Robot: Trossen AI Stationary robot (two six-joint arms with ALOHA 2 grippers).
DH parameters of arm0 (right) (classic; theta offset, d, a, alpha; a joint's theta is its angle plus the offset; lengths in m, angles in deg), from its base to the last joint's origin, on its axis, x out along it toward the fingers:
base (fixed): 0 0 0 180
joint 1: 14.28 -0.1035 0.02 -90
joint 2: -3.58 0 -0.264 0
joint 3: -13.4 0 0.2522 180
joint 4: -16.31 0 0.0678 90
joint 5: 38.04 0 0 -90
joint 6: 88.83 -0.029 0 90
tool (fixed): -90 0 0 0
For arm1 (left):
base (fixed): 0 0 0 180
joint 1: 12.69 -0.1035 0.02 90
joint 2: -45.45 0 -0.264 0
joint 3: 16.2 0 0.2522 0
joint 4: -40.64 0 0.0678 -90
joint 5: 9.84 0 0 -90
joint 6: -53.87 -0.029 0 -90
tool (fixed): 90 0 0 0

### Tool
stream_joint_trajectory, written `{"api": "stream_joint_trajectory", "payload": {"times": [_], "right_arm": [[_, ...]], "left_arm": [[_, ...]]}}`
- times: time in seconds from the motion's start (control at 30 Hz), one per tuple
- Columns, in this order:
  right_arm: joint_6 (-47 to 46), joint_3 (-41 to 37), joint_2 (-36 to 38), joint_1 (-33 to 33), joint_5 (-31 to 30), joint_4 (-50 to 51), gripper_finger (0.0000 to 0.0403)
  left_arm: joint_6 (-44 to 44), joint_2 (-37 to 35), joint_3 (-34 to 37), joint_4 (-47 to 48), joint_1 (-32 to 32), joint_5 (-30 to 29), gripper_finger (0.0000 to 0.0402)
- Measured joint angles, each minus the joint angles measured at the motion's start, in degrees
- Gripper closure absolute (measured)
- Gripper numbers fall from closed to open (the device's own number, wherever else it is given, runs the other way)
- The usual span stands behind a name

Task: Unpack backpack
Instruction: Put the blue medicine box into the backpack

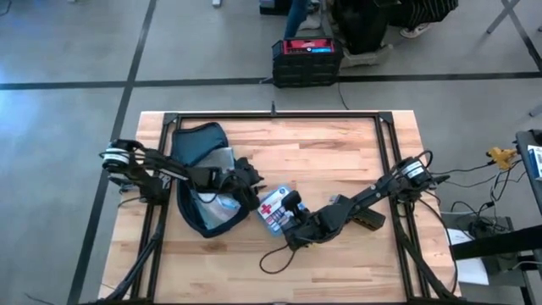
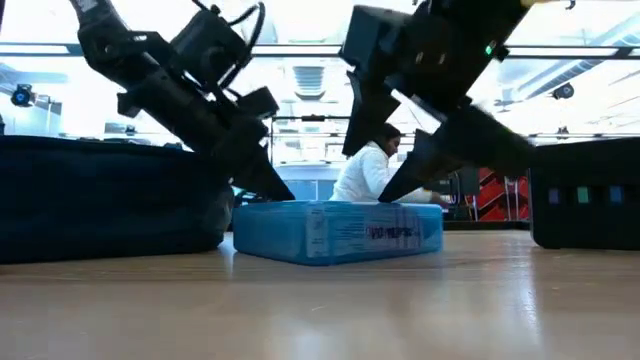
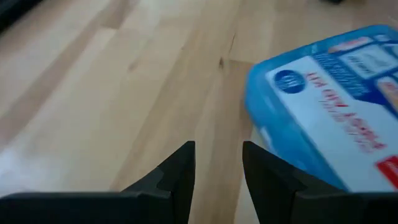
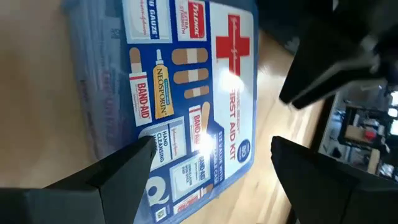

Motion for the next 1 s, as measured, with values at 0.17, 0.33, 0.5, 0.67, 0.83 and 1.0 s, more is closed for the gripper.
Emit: {"api": "stream_joint_trajectory", "payload": {"times": [0.17,0.33,0.5,0.67,0.83,1.0], "right_arm": [[-2.74,0.82,0.09,-2.23,1.39,-0.19,0.0091],[-8.66,0.41,0.13,-3.89,4.58,-0.29,0.0091],[-12.59,-1.53,-1.37,-4.75,5.64,0.43,0.0091],[-12.68,-3.95,-3.7,-5.25,0.86,-0.44,0.0091],[-9.66,-4.91,-7.43,-4.9,-6.59,-3.5,0.0091],[-3.67,-4.45,-7.65,-4.73,-12.52,-6.29,0.0091]], "left_arm": [[2.59,7.35,-1.35,-2.12,-0.02,1.9,0.0283],[2.99,11.42,-3.16,-3.2,0.01,2.95,0.0283],[2.29,11.31,-3.28,-2.66,0.52,2.95,0.0283],[2.0,11.24,-3.26,-2.28,0.52,3.33,0.0283],[1.77,11.26,-3.23,-2.48,0.59,3.71,0.0283],[1.48,11.51,-3.19,-2.68,0.59,4.82,0.0283]]}}
